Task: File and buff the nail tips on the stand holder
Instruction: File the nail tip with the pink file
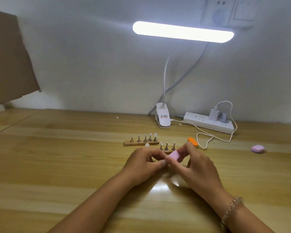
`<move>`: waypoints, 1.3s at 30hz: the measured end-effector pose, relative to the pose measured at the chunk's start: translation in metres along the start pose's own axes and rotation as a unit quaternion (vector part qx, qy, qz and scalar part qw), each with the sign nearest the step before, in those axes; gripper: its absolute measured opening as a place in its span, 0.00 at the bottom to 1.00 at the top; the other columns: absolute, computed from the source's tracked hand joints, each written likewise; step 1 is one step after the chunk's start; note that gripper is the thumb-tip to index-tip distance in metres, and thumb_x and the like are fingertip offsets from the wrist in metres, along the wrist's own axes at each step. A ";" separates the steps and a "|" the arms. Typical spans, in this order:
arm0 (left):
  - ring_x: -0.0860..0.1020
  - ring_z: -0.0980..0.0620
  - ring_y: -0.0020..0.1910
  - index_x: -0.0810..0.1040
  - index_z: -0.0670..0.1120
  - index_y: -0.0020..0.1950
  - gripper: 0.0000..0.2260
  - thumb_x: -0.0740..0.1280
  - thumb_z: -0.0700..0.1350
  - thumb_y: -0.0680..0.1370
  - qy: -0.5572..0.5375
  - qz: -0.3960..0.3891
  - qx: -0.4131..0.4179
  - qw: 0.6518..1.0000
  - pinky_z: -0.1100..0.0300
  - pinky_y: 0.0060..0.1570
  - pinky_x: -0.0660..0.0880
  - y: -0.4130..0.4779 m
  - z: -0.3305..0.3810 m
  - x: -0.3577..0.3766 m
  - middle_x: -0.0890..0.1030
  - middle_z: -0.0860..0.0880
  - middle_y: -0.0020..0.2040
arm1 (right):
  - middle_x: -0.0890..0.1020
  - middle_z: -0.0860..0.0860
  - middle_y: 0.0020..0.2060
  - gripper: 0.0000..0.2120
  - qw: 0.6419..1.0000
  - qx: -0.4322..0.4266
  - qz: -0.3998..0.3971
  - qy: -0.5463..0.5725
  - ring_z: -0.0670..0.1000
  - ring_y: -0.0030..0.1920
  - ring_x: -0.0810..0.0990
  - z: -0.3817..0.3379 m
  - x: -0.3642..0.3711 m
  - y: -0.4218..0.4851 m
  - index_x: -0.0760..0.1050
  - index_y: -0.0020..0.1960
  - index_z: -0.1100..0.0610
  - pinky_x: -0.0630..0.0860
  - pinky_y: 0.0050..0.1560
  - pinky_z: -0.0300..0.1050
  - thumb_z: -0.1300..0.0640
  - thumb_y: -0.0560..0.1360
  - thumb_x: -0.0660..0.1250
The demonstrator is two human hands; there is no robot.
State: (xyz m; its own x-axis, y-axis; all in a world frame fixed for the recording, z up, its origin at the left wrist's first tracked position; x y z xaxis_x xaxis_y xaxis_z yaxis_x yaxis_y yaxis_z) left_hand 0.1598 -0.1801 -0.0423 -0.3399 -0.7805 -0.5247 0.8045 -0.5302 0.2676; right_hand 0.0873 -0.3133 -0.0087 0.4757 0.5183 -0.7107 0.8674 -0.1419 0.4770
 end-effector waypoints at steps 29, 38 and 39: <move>0.74 0.60 0.31 0.86 0.56 0.48 0.03 0.73 0.48 0.76 0.022 0.006 -0.001 1.000 0.54 0.39 0.76 -0.001 -0.001 -0.001 0.85 0.57 0.43 | 0.80 0.39 0.42 0.17 1.000 0.013 -0.006 -0.004 0.42 0.39 0.77 0.005 0.002 0.002 0.73 0.47 0.46 0.72 0.39 0.45 0.34 0.70 0.66; 0.75 0.58 0.29 0.85 0.54 0.48 0.03 0.72 0.47 0.77 0.016 0.011 0.003 1.000 0.56 0.38 0.76 -0.001 -0.001 -0.001 0.85 0.58 0.45 | 0.81 0.40 0.39 0.12 0.992 0.073 0.055 0.085 0.44 0.38 0.77 0.029 -0.011 0.007 0.74 0.47 0.48 0.70 0.41 0.46 0.41 0.72 0.70; 0.75 0.58 0.29 0.84 0.54 0.48 0.03 0.72 0.46 0.78 0.017 0.010 0.006 1.000 0.55 0.39 0.76 -0.001 -0.001 -0.001 0.85 0.58 0.45 | 0.81 0.40 0.39 0.12 0.990 0.070 0.062 0.101 0.42 0.36 0.76 0.029 -0.013 0.006 0.74 0.47 0.47 0.69 0.40 0.44 0.41 0.72 0.70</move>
State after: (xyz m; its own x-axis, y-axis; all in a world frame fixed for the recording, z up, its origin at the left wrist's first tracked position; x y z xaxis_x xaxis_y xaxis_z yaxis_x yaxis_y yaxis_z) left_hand 0.1596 -0.1787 -0.0428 -0.3079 -0.7792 -0.5459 0.8046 -0.5194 0.2876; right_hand 0.0906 -0.3454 -0.0117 0.5538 0.6449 -0.5267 0.8223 -0.3244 0.4675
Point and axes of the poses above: each hand's wrist, its own y-axis towards the middle knuckle, its own x-axis out of the palm, z = x × y, the point moved 10 cm from there along y, towards the middle knuckle
